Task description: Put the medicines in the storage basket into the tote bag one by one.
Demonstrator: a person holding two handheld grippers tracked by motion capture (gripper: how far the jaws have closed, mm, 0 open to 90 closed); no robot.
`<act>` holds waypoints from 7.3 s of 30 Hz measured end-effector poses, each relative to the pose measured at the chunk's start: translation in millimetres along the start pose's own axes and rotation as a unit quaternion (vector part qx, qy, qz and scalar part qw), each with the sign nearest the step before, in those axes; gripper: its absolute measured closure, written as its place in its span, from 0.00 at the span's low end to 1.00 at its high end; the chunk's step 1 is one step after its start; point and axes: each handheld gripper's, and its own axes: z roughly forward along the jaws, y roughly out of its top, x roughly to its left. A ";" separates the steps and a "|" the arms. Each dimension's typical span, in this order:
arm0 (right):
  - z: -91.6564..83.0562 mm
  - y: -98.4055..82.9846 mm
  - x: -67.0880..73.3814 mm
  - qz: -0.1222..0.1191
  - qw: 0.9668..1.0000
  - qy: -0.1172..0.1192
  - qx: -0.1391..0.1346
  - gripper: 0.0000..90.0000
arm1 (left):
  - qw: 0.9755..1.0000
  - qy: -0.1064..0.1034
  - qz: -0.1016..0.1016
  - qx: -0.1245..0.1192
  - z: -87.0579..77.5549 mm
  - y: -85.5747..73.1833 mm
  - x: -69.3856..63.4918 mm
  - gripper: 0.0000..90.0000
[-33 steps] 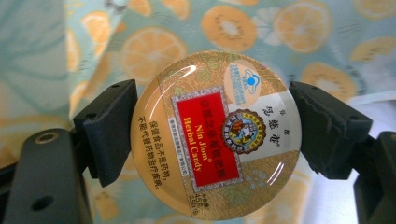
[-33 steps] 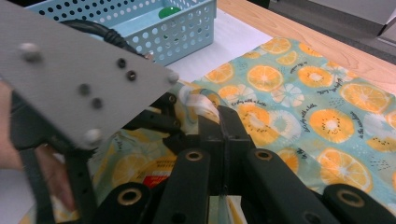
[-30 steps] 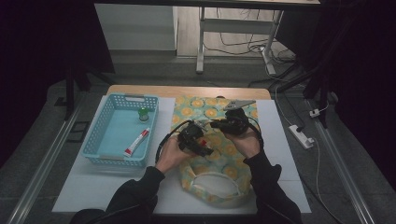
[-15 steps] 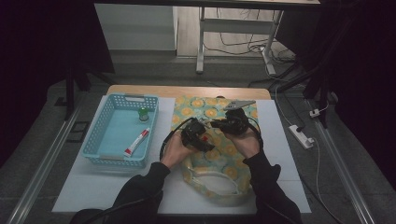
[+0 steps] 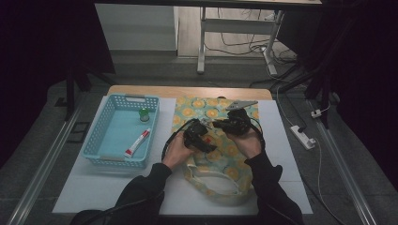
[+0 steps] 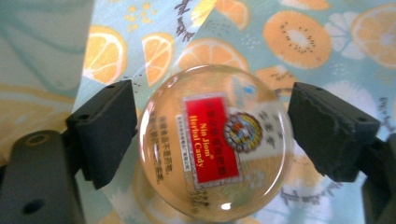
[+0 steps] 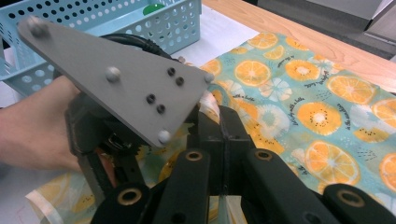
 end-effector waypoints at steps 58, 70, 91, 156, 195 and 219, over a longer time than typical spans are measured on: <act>-4.4 0.6 0.6 -0.008 1.000 0.007 -0.003 1.00 | 0.995 -0.042 -0.049 -0.074 -120.7 -58.4 3.3 0.00; -4.6 0.5 1.1 -0.010 1.000 0.006 -0.004 1.00 | 0.994 -0.014 -0.082 -0.065 -140.2 -73.7 13.1 0.00; -4.8 1.1 3.3 -0.015 1.000 0.010 -0.002 1.00 | 0.988 0.084 -0.120 -0.054 -174.6 -101.5 40.5 0.00; -2.3 0.3 3.1 -0.016 1.000 0.010 0.002 1.00 | 0.964 0.121 -0.176 0.158 -131.2 -135.5 98.4 0.77; -4.3 1.6 3.3 -0.020 1.000 0.008 0.000 1.00 | 0.973 0.138 -0.180 0.040 -170.2 -126.1 87.4 0.80; -6.8 2.0 1.9 -0.019 1.000 0.004 -0.004 1.00 | 0.981 0.124 -0.146 -0.028 -202.8 -106.0 61.6 0.80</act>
